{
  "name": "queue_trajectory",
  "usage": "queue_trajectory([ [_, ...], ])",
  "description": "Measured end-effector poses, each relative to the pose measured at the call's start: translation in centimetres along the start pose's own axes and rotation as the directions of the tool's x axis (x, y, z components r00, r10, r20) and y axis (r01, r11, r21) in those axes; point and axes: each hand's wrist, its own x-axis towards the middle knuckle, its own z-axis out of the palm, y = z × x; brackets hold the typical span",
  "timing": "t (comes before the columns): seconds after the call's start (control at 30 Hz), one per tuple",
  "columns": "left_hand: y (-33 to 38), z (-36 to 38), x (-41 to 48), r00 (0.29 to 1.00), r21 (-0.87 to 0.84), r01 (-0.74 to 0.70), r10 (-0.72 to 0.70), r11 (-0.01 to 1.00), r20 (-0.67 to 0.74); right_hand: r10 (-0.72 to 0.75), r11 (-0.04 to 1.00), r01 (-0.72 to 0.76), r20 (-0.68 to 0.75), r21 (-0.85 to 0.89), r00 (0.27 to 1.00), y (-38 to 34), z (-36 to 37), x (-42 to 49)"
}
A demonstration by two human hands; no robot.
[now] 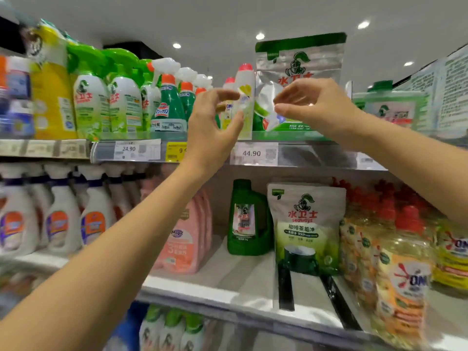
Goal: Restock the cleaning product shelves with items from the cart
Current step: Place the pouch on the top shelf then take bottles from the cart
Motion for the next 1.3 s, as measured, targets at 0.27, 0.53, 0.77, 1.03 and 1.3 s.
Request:
queue_trajectory([
  [0.27, 7.8, -8.6, -14.9, 0.898, -0.001, 0.439, -0.439, 0.898, -0.040, -0.068, 0.883, 0.005, 0.118, 0.470, 0.991, -6.3, 5.9, -13.2],
  [0.53, 17.2, -21.6, -35.9, 0.553, 0.162, 0.833, -0.797, 0.529, -0.243, -0.121, 0.570, -0.351, 0.499, 0.743, 0.858, -15.5, 17.2, -28.4],
  [0.77, 25.1, -32.8, -51.2, 0.124, 0.050, 0.992, -0.791, 0.118, -0.599, -0.251, 0.495, -0.645, 0.806, 0.582, 0.536, -25.5, 28.7, -40.6],
  [1.03, 29.7, -43.6, -64.9, -0.255, -0.101, 0.951, -0.556, -0.293, -0.791, -0.153, 0.504, -0.861, 0.988, 0.072, -0.006, -37.0, 41.6, -51.9],
  [1.3, 29.1, -45.7, -72.9, -0.575, -0.159, 0.750, -0.515, -0.642, -0.636, -0.039, 0.773, -0.614, 0.955, -0.158, -0.295, -42.2, 47.9, -63.0],
])
